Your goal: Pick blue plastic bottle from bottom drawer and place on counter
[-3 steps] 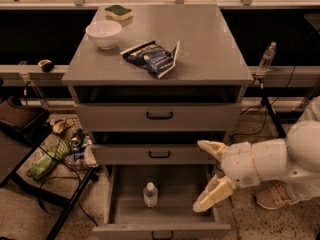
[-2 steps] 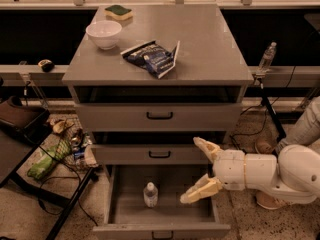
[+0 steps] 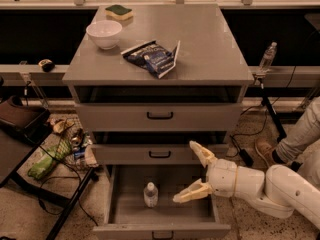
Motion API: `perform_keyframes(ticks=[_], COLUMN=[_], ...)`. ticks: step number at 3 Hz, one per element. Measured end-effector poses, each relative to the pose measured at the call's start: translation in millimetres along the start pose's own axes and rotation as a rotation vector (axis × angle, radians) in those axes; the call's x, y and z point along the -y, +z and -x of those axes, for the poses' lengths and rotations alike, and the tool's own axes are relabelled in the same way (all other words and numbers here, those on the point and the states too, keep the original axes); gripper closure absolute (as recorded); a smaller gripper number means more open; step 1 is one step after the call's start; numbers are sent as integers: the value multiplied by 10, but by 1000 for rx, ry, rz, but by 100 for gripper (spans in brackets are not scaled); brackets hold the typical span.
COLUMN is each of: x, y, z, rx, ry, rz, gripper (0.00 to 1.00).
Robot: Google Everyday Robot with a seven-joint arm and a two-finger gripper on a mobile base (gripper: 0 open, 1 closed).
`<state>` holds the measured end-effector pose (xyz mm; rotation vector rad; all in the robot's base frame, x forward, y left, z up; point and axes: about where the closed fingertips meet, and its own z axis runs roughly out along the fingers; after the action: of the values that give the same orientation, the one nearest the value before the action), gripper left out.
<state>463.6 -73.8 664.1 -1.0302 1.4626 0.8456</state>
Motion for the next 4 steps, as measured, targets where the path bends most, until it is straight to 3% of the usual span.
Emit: perform_keyframes(ticks=[1, 2, 3, 4], x=[0, 35, 191, 344], y=[2, 335, 856, 1167], z=[-2, -301, -1029, -1690], rx=[0, -24, -82, -120], ry=[1, -2, -24, -58], rz=[0, 2, -16, -35], gripper=[0, 0, 0, 0])
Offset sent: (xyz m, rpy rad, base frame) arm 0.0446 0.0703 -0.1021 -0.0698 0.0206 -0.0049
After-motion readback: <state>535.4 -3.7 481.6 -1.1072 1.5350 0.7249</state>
